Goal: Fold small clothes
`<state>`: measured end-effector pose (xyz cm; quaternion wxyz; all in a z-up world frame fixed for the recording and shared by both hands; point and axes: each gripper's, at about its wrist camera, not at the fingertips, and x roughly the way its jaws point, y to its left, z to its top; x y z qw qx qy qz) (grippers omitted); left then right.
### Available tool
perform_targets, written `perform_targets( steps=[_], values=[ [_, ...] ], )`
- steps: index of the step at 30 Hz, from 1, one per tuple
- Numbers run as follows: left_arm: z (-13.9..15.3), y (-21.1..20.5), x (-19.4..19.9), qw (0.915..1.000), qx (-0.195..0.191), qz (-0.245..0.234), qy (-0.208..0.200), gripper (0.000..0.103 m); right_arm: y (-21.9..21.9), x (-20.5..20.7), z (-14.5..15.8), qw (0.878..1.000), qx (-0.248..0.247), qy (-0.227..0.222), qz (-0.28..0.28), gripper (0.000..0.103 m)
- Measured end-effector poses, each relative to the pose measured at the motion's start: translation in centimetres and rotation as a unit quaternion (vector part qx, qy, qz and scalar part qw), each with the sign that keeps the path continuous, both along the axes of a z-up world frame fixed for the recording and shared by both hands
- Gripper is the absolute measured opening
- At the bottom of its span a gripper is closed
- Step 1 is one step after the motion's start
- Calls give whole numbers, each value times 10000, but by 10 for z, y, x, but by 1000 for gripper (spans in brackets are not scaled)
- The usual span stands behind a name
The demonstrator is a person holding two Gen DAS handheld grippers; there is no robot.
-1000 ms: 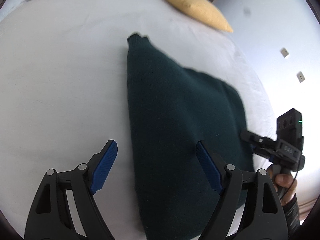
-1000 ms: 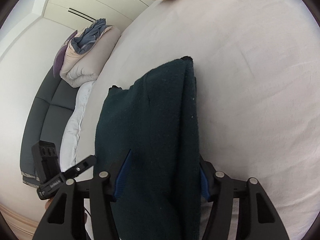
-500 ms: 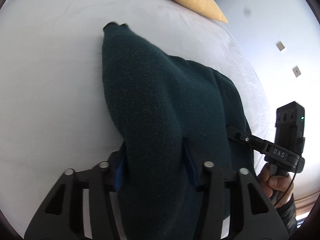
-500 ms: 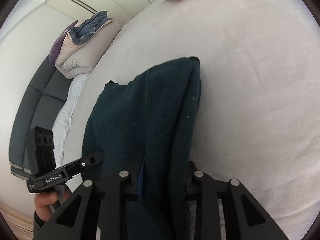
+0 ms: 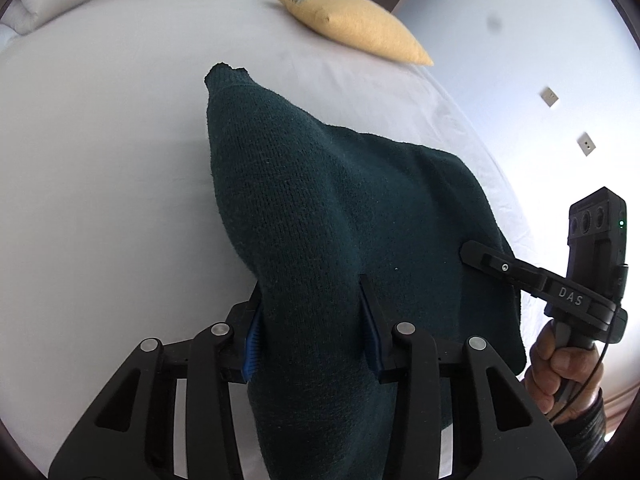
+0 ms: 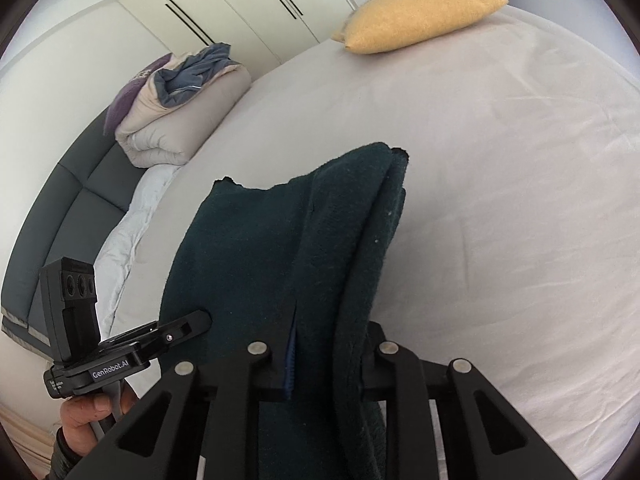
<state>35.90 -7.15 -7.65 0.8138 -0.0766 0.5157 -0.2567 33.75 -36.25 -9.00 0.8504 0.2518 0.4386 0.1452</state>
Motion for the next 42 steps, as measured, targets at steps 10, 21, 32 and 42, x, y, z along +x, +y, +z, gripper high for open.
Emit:
perform_targets(
  steps=[10, 21, 32, 42],
  values=[
    [-38, 5, -3, 9996, -183, 136, 176, 57, -21, 6, -53, 9990, 274, 328, -138, 35],
    [15, -2, -41, 9890, 783, 303, -1216, 57, -18, -36, 13, 9972, 24, -621, -425, 46],
    [-31, -2, -48, 9923, 878, 379, -786, 72, -2, -50, -32, 9995, 128, -289, 75, 31],
    [61, 31, -167, 9598, 1142, 1009, -2357, 78, -19, -166, 42, 9875, -817, -1057, -842, 58]
  ],
)
